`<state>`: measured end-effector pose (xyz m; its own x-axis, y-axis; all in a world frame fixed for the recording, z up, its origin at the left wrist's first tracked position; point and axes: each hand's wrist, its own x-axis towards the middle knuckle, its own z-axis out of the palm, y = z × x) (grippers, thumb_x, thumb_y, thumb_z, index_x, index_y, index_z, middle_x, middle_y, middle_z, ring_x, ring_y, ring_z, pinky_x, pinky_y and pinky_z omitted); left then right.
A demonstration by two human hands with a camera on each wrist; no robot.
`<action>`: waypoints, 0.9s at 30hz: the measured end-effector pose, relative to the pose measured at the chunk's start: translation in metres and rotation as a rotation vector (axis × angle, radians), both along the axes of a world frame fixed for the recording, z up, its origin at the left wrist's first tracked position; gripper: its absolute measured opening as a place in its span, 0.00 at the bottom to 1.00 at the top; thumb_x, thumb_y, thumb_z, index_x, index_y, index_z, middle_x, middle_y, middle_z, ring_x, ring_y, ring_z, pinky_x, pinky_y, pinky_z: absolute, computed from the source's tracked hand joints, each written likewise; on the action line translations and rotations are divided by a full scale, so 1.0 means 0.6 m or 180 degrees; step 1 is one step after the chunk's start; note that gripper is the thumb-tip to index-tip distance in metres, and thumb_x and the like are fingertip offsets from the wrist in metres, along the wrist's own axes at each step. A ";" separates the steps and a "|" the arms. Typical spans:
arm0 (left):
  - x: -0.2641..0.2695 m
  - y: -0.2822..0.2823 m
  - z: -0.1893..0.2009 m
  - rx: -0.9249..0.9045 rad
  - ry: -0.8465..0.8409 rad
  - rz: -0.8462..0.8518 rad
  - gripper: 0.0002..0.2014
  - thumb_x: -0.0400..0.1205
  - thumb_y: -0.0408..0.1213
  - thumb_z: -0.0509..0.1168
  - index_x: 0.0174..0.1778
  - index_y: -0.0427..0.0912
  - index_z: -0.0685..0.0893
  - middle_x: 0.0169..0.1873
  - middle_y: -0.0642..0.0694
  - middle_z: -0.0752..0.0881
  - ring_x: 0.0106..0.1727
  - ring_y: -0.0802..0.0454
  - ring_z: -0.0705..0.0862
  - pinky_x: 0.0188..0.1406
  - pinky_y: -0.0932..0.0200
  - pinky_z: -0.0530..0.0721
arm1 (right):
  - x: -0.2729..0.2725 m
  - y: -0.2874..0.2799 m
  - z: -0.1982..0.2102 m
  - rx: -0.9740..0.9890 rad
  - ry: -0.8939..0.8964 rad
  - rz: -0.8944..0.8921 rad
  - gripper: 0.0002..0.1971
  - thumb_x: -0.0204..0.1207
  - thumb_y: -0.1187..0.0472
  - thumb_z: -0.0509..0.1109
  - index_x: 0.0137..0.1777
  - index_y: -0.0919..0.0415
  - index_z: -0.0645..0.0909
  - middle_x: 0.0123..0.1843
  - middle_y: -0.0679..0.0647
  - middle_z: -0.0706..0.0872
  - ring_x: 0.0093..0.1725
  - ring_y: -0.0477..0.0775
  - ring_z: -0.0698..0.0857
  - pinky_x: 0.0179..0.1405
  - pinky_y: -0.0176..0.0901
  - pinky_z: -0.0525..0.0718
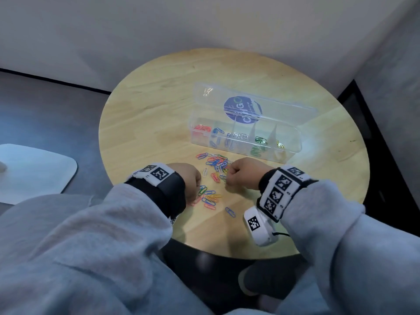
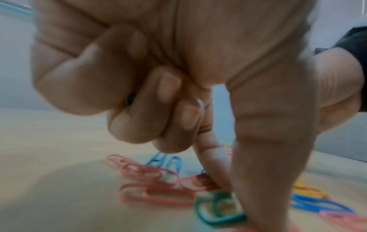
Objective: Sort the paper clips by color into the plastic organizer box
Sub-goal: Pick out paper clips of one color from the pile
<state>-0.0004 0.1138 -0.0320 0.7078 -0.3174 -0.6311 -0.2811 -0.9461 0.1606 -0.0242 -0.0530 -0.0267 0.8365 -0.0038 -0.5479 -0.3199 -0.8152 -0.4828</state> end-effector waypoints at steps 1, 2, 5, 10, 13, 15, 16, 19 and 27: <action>0.001 0.000 -0.001 0.0005 -0.0007 0.0012 0.11 0.68 0.36 0.75 0.28 0.47 0.77 0.33 0.52 0.81 0.40 0.50 0.78 0.30 0.64 0.70 | 0.000 -0.011 0.003 0.0203 0.0055 -0.0126 0.12 0.69 0.64 0.71 0.28 0.54 0.74 0.28 0.50 0.77 0.27 0.48 0.73 0.28 0.36 0.74; 0.002 0.000 -0.003 0.0013 -0.0027 0.0017 0.11 0.68 0.35 0.74 0.27 0.47 0.77 0.32 0.52 0.81 0.40 0.49 0.79 0.30 0.65 0.70 | 0.000 -0.022 0.005 0.0334 0.0072 -0.0227 0.12 0.70 0.65 0.71 0.29 0.55 0.74 0.28 0.51 0.77 0.26 0.48 0.73 0.27 0.36 0.73; 0.001 -0.001 -0.002 0.0047 -0.0045 0.0015 0.10 0.70 0.36 0.73 0.28 0.46 0.78 0.33 0.51 0.81 0.40 0.49 0.78 0.35 0.64 0.72 | -0.002 -0.047 0.004 0.0600 0.0044 -0.0578 0.11 0.72 0.67 0.69 0.31 0.57 0.73 0.28 0.53 0.78 0.25 0.49 0.72 0.25 0.37 0.73; 0.011 0.005 0.014 -0.0399 0.0294 0.0300 0.08 0.70 0.35 0.68 0.27 0.46 0.79 0.24 0.52 0.79 0.29 0.54 0.74 0.31 0.65 0.72 | -0.008 -0.073 -0.004 0.1384 0.0148 -0.1222 0.11 0.76 0.75 0.59 0.43 0.60 0.78 0.28 0.58 0.76 0.24 0.52 0.71 0.21 0.37 0.72; 0.032 0.016 0.023 -0.1301 0.0733 0.0958 0.11 0.74 0.30 0.67 0.26 0.44 0.76 0.27 0.44 0.79 0.26 0.50 0.73 0.33 0.61 0.75 | -0.009 -0.073 -0.001 0.1705 0.0296 -0.1526 0.14 0.79 0.75 0.51 0.40 0.64 0.77 0.30 0.57 0.70 0.25 0.52 0.68 0.20 0.37 0.68; 0.039 0.019 0.032 -0.1943 0.0939 0.1471 0.13 0.77 0.25 0.63 0.27 0.40 0.73 0.31 0.38 0.79 0.24 0.50 0.74 0.26 0.63 0.78 | -0.008 -0.073 0.000 0.1751 0.0328 -0.1744 0.14 0.78 0.73 0.50 0.37 0.65 0.75 0.31 0.55 0.67 0.27 0.50 0.68 0.21 0.35 0.66; 0.041 0.020 0.037 -0.2188 0.1013 0.1682 0.14 0.78 0.23 0.61 0.27 0.39 0.72 0.31 0.38 0.79 0.23 0.51 0.76 0.23 0.64 0.80 | -0.008 -0.075 0.001 0.1786 0.0335 -0.1845 0.14 0.79 0.72 0.51 0.36 0.65 0.74 0.31 0.55 0.67 0.27 0.50 0.68 0.22 0.34 0.66; 0.044 0.020 0.046 -0.2675 0.1146 0.2106 0.15 0.80 0.23 0.55 0.27 0.39 0.71 0.31 0.40 0.79 0.25 0.52 0.79 0.19 0.68 0.81 | -0.004 -0.077 0.002 0.1896 0.0322 -0.2066 0.12 0.80 0.71 0.51 0.36 0.63 0.72 0.31 0.55 0.70 0.27 0.51 0.71 0.19 0.34 0.70; 0.050 0.015 0.040 -0.2789 0.0834 0.2415 0.14 0.77 0.23 0.54 0.28 0.43 0.67 0.26 0.45 0.70 0.23 0.53 0.63 0.14 0.71 0.58 | 0.007 -0.071 0.003 0.1078 -0.0048 -0.1236 0.11 0.77 0.69 0.62 0.34 0.58 0.69 0.31 0.55 0.74 0.28 0.51 0.75 0.21 0.37 0.74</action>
<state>0.0295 0.1228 -0.0079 0.7829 -0.2685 -0.5612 0.4415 -0.3958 0.8052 -0.0197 -0.0953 -0.0246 0.8165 -0.1401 -0.5601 -0.5590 -0.4347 -0.7061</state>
